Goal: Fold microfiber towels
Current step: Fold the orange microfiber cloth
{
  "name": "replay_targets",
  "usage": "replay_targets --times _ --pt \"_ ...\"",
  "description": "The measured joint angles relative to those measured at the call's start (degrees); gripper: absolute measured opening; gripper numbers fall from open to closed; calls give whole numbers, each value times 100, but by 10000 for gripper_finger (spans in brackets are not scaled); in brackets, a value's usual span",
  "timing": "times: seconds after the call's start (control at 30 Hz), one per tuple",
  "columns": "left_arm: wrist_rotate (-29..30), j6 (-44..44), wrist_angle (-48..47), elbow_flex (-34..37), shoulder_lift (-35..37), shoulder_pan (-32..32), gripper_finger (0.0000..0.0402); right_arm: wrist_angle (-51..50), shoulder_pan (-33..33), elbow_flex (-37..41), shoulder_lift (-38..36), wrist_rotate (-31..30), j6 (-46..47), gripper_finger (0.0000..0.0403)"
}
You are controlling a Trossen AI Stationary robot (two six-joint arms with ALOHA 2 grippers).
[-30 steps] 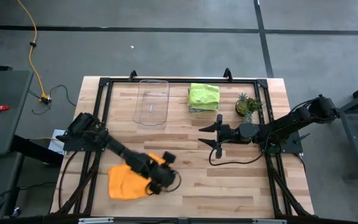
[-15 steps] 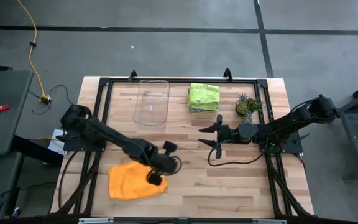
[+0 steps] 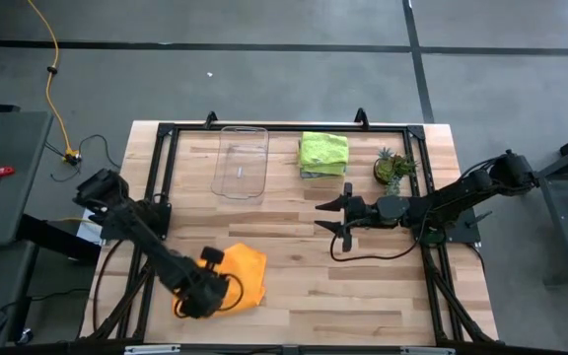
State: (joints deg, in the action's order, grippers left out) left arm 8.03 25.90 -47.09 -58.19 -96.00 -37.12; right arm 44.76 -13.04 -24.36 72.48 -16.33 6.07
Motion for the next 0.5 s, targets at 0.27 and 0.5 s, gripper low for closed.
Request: replay_targets --times 0.27,0.5 --pt "32 1020 79 156 -190 -168 0 10 2 0 0 -3 -3 184" --pt "-300 345 608 141 -681 432 0 5 2 0 0 -4 7 184"
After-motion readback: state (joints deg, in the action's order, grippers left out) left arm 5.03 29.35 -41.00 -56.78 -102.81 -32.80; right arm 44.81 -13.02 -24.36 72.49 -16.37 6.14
